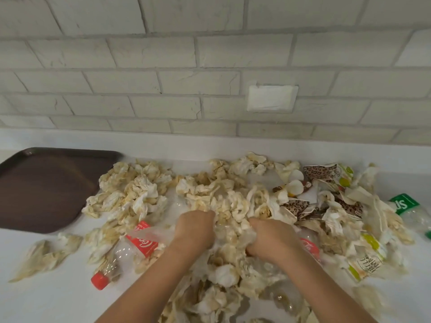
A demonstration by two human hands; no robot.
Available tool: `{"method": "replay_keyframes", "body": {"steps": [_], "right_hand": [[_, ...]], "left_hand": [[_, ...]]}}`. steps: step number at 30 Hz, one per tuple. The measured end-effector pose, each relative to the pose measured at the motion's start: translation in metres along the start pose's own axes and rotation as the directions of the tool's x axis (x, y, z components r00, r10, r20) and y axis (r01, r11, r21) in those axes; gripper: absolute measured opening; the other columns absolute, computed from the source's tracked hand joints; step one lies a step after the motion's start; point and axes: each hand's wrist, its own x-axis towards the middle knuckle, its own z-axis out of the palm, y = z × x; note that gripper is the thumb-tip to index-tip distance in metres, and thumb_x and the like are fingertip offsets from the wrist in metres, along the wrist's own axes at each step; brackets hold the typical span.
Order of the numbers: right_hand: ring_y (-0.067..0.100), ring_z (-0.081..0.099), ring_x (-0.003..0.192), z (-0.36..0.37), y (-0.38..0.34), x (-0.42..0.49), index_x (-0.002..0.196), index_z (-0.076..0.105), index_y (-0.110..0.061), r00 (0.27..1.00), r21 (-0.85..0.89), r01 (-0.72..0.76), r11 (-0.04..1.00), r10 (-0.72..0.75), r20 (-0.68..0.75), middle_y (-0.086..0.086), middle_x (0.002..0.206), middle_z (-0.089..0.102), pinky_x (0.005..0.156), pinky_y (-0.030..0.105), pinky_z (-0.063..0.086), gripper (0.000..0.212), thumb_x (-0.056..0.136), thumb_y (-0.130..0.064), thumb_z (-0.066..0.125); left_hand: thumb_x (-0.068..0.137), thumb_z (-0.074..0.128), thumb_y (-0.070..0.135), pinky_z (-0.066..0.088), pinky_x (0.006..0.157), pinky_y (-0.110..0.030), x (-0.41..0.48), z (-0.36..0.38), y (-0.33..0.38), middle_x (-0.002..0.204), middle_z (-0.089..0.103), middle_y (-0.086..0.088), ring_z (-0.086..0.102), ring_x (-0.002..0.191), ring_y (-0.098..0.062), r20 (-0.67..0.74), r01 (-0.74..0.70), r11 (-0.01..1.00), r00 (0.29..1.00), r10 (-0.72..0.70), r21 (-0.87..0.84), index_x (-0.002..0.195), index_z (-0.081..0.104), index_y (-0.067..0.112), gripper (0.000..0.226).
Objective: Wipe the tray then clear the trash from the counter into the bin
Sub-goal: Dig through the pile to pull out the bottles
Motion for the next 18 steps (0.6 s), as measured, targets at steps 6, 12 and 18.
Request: {"method": "replay_keyframes", "body": {"steps": [6, 12, 18], "right_hand": [[0.024, 0.058, 0.097, 0.004, -0.009, -0.028, 0.124, 0.044, -0.038, 0.997, 0.140, 0.012, 0.990, -0.002, -0.074, -0.002, 0.103, 0.061, 0.073, 0.031, 0.047, 0.043, 0.083, -0.034, 0.057], [0.025, 0.059, 0.099, 0.002, -0.031, -0.023, 0.135, 0.035, -0.043, 0.968, 0.221, 0.191, 0.956, -0.146, -0.204, 0.002, 0.106, 0.064, 0.080, 0.031, 0.046, 0.060, 0.083, -0.029, 0.062], [0.022, 0.058, 0.076, -0.013, -0.022, -0.020, 0.148, -0.003, -0.039, 0.992, 0.226, 0.090, 0.970, -0.068, -0.103, 0.002, 0.083, 0.058, 0.062, 0.032, 0.049, 0.092, 0.083, -0.039, 0.063]], "left_hand": [[0.083, 0.057, 0.020, 0.051, 0.076, -0.031, -0.015, -0.036, -0.044, 0.100, 0.065, -0.010, 0.062, 0.092, -0.027, -0.095, 0.176, 0.813, 0.957, -0.273, -0.555, 0.129, 0.053, 0.016, 0.047], [0.086, 0.055, 0.017, 0.036, 0.062, -0.031, 0.002, -0.067, -0.074, 0.082, 0.061, -0.014, 0.050, 0.067, -0.025, -0.218, 0.214, 0.680, 0.844, -0.491, -0.701, 0.107, 0.058, -0.001, 0.028], [0.078, 0.071, 0.040, 0.043, 0.084, -0.039, 0.028, -0.078, -0.068, 0.129, 0.056, -0.019, 0.057, 0.103, -0.034, -0.053, 0.266, 0.774, 0.932, -0.359, -0.574, 0.151, 0.010, 0.015, 0.098]]}}
